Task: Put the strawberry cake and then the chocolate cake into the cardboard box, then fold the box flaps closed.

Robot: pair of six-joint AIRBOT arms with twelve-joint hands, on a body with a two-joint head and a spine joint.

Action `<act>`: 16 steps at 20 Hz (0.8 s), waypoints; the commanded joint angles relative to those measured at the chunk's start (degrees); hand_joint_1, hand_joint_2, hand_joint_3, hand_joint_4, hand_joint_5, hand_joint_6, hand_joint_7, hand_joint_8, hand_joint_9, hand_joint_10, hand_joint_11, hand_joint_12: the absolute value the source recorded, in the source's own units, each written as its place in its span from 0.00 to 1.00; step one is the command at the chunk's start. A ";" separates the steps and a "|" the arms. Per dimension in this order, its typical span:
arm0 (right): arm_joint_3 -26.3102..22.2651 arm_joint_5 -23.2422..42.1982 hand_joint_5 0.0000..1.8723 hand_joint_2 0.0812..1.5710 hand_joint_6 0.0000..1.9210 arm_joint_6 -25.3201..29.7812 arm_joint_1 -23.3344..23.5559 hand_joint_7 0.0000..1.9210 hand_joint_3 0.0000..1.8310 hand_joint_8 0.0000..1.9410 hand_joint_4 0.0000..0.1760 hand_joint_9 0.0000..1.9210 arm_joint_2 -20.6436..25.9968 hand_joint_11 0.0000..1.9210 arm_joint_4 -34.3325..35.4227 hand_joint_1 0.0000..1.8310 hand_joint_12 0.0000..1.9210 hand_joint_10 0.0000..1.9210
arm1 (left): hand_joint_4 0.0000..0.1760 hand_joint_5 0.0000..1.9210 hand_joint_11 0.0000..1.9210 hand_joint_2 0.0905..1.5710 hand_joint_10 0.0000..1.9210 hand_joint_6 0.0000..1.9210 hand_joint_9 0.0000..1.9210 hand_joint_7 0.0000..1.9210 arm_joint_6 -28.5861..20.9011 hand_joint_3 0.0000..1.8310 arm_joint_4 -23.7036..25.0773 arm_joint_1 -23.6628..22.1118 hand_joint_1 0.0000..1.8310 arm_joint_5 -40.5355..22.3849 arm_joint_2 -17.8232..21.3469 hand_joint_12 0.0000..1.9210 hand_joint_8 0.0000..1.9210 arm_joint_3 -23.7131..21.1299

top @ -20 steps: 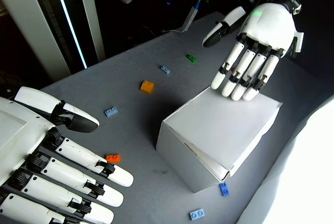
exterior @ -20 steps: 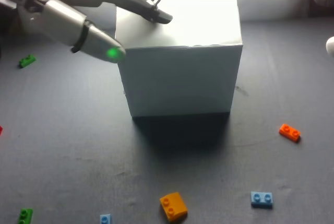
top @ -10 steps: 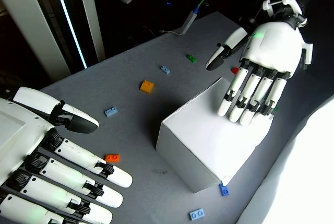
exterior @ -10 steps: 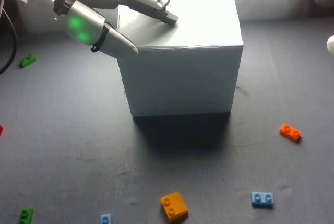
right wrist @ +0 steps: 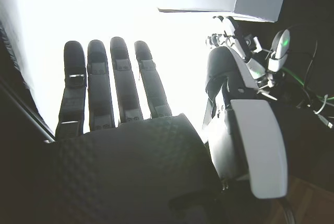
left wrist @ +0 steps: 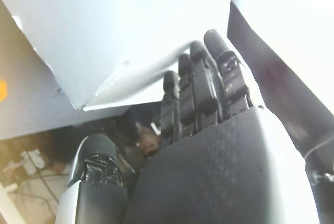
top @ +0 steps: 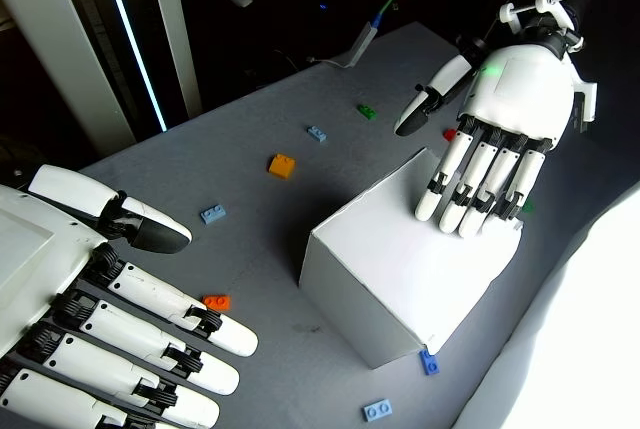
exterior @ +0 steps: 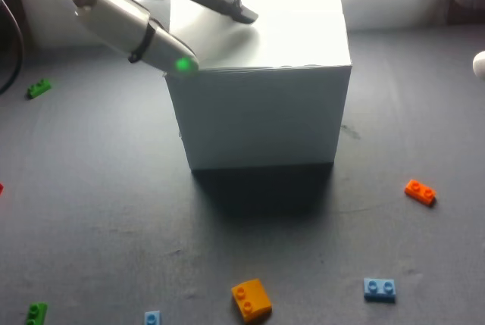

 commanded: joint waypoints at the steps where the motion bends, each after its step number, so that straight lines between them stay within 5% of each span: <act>1: 0.24 6.55 0.11 0.82 0.00 0.01 0.24 0.10 0.00 0.00 0.00 0.11 0.67 0.00 0.02 0.00 0.37 0.00 | 0.20 0.12 0.00 0.76 0.00 0.00 0.17 0.15 0.15 0.00 -4.08 -1.22 0.00 0.20 1.27 0.52 0.00 0.05; 8: 0.23 6.54 0.14 0.81 0.01 0.01 0.16 0.15 0.00 0.01 0.00 0.14 0.68 0.00 0.02 0.00 0.42 0.01 | 0.10 0.13 0.00 0.77 0.01 0.01 0.18 0.18 -1.49 0.00 0.04 -3.22 0.00 -2.98 7.51 0.53 0.01 -2.90; 9: 0.23 6.54 0.17 0.81 0.02 0.01 0.14 0.18 0.00 0.02 0.00 0.16 0.68 0.00 0.02 0.00 0.45 0.02 | 0.09 0.17 0.00 0.77 0.01 0.01 0.22 0.25 -2.35 0.00 0.78 -3.22 0.03 -3.51 8.52 0.57 0.01 -3.35; 10: 0.23 6.54 0.27 0.81 0.05 0.01 0.14 0.30 0.00 0.05 0.00 0.25 0.68 0.00 0.02 0.00 0.63 0.06 | 0.00 0.26 0.06 0.77 0.02 0.02 0.30 0.35 -3.26 0.00 1.54 -3.22 0.07 -4.47 9.79 0.59 0.01 -4.05; 12: 0.23 6.54 0.49 0.83 0.09 0.01 0.14 0.53 0.00 0.08 0.00 0.36 0.69 0.06 0.02 0.00 0.85 0.35 | 0.00 0.46 0.17 0.78 0.16 0.03 0.47 0.54 -3.87 0.00 2.78 -3.22 0.18 -5.53 12.11 0.69 0.04 -5.48; 13: 0.23 6.54 0.53 0.85 0.14 0.01 0.10 0.55 0.00 0.17 0.00 0.35 0.69 0.12 0.02 0.00 0.95 0.55 | 0.00 0.54 0.19 0.81 0.38 0.02 0.47 0.61 -4.77 0.00 3.64 -3.20 0.17 -6.14 13.72 0.80 0.05 -6.40; 14: 0.23 6.54 0.53 0.86 0.18 0.01 0.10 0.53 0.00 0.26 0.00 0.33 0.69 0.14 0.02 0.00 0.98 0.63 | 0.00 0.56 0.19 0.81 0.49 0.02 0.45 0.63 -5.35 0.00 3.87 -3.18 0.17 -6.39 14.42 0.84 0.05 -6.66; 16: 0.23 6.54 0.51 0.86 0.29 0.01 0.04 0.54 0.00 0.42 0.00 0.39 0.70 0.21 0.02 0.01 1.00 0.75 | 0.00 0.63 0.24 0.83 0.58 0.04 0.50 0.70 -7.72 0.00 4.03 -2.51 0.14 -6.73 16.01 0.87 0.08 -6.97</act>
